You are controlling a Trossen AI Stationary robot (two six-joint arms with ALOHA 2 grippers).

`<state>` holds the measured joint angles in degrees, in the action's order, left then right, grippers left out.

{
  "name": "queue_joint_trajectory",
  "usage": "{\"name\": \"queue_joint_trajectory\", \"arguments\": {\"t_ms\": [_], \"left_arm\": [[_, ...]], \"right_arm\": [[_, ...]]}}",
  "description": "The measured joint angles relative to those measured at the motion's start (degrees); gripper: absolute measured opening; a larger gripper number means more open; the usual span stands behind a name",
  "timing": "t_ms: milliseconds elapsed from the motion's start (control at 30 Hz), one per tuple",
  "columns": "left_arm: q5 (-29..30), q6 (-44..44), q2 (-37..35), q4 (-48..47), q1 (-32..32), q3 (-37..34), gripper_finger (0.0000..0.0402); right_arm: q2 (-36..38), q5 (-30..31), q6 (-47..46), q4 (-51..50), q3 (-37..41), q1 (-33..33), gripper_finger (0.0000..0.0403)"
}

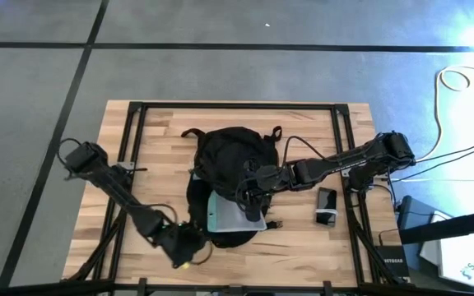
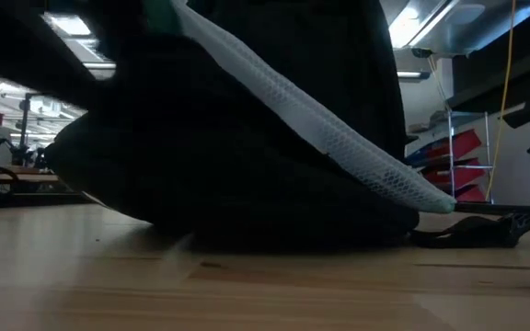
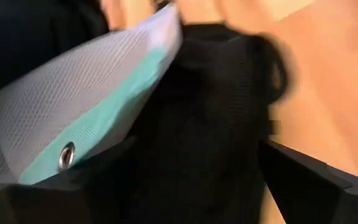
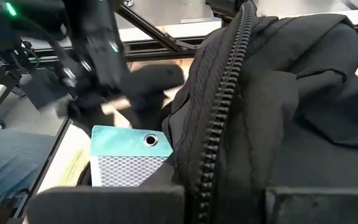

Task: Unpack backpack
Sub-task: Put the transparent zipper bag into the black backpack

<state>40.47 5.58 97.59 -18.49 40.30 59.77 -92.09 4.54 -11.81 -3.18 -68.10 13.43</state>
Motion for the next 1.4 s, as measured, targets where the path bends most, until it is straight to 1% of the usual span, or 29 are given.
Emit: {"name": "queue_joint_trajectory", "arguments": {"t_ms": [100,200,267,300,367,433,533,567,667,700,733,800,900,933,967,1033,1133,1267,1400], "left_arm": [[0.2,0.9,1.5,0.5,-2.4,0.0,0.0314],[0.2,1.1,1.4,1.4,-3.4,0.2,0.0312],[1.2,0.8,1.0,0.5,-3.2,1.2,0.0298],[2.3,0.5,0.4,0.1,-2.8,2.0,0.0283],[5.1,-0.4,-0.5,-1.0,-1.8,4.2,0.0234],[7.0,-1.6,-1.3,-2.4,-0.8,6.3,0.0166],[8.1,-3.1,-2.2,-7.5,0.1,9.3,0.0048],[9.1,-2.9,-2.7,-10.0,0.3,10.3,0.0025],[12.5,-1.5,-4.4,-14.7,0.7,12.5,0.0008],[12.6,-1.3,-5.0,-15.4,0.7,12.7,0.0004],[11.4,-1.2,-5.5,-15.7,0.7,12.7,0.0002],[5.7,-0.5,-5.8,-15.7,0.5,12.7,0.0003],[-7.4,0.0,-5.7,-15.0,0.4,11.7,0.0013],[-10.5,0.5,-5.7,-14.2,0.4,10.9,0.0018],[-11.8,1.4,-5.7,-13.4,0.5,10.0,0.0023],[-12.0,2.6,-5.7,-12.7,1.0,8.1,0.0040],[-9.2,4.2,-5.7,-12.4,1.4,5.3,0.0085],[-4.6,5.7,-5.6,-11.4,0.1,2.3,0.0171],[-4.2,3.9,-5.6,-4.6,-0.4,1.8,0.0267]], "right_arm": [[0.0,-0.2,0.0,0.0,0.0,0.0,0.0001],[0.0,-0.2,0.0,-0.4,0.0,0.0,0.0001],[0.0,-0.2,0.0,-1.0,0.0,0.0,0.0001],[0.0,-0.1,0.0,-1.3,0.0,0.0,0.0001],[0.0,0.5,0.0,-1.5,0.0,0.0,0.0001],[0.0,0.7,0.0,-1.3,0.0,0.0,0.0001],[0.0,1.1,0.2,-1.4,-0.2,0.0,0.0001],[0.1,1.8,0.2,-1.6,-0.4,0.0,0.0001],[0.5,3.3,0.3,-1.7,-1.3,0.0,0.0001],[0.5,3.3,0.3,-1.5,-1.5,0.0,0.0001],[0.5,3.4,0.4,-1.4,-1.7,0.0,0.0001],[0.5,3.4,0.6,-1.5,-1.8,-0.1,0.0001],[0.5,3.3,0.7,-1.8,-1.9,0.0,0.0001],[0.5,3.3,0.7,-1.9,-1.9,0.0,0.0001],[0.5,3.3,0.7,-2.0,-1.9,0.0,0.0001],[0.5,3.2,0.7,-2.3,-1.9,0.0,0.0001],[0.5,3.1,0.8,-2.4,-1.9,0.0,0.0001],[0.5,3.0,0.8,-2.4,-1.9,0.0,0.0001],[0.6,3.0,0.8,-2.5,-1.9,0.0,0.0001]]}}
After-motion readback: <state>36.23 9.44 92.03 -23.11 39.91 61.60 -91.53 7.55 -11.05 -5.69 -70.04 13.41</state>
